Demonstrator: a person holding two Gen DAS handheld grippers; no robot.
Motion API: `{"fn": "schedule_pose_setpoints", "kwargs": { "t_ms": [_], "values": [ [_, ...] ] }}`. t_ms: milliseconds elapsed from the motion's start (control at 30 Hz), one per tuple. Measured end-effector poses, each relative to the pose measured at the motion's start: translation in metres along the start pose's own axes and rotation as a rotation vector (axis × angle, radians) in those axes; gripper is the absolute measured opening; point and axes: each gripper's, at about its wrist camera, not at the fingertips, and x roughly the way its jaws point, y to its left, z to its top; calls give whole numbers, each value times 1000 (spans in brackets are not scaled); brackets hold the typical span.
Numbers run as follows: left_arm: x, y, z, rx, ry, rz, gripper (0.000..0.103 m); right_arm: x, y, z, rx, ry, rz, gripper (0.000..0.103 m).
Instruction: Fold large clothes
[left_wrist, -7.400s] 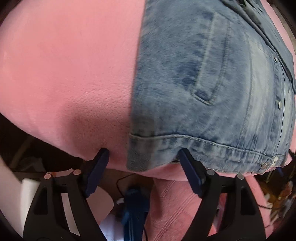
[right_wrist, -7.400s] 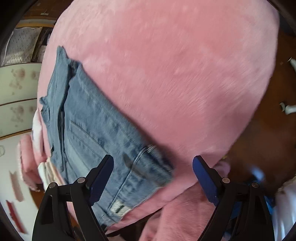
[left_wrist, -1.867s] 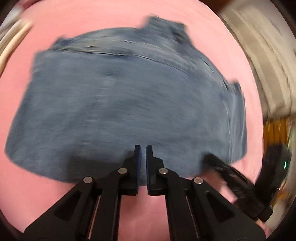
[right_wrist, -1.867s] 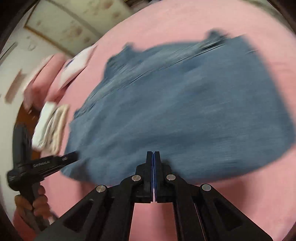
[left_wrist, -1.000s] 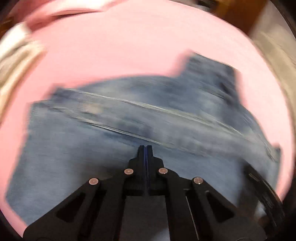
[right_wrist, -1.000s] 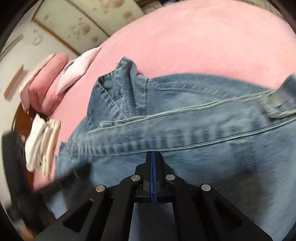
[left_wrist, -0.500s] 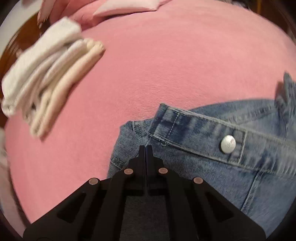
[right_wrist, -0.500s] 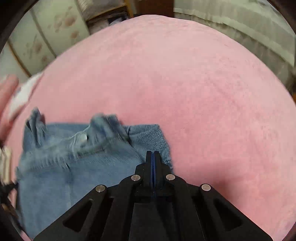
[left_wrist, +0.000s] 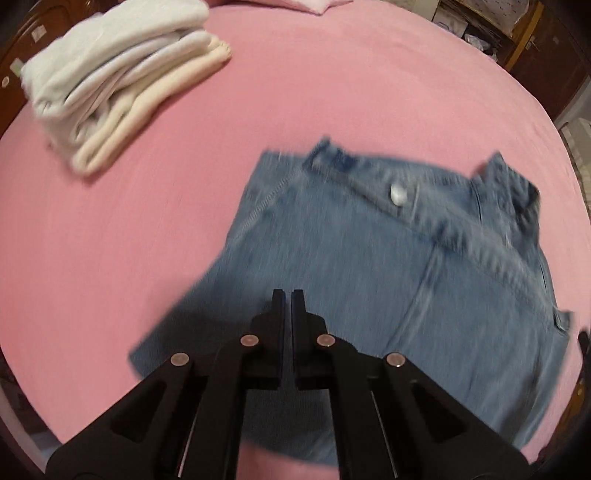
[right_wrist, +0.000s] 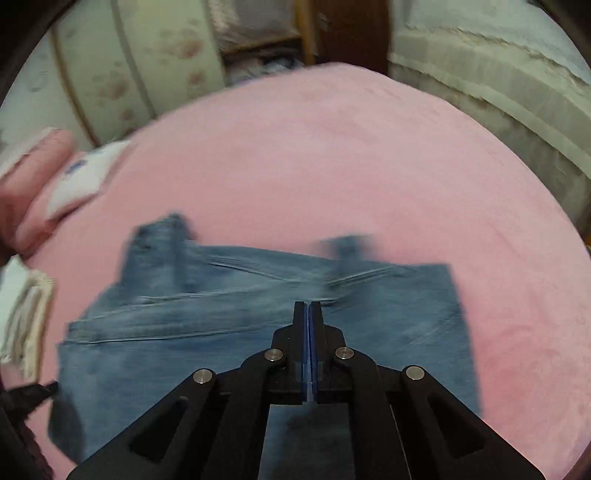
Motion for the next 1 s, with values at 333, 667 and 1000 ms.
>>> {"fn": "schedule_pose_setpoints", "kwargs": {
  "t_ms": [333,667,1000],
  "values": [
    [-19,26,-82,-63,85,-109,10,31,125,-36,14,270,230,4],
    [-29,54,-100,-127,115,-235,39,67,191,-115,-107,431,28,5],
    [5,93,-99,-323,189,-486,58,88,241,-127,-233,509,-71,6]
  ]
}}
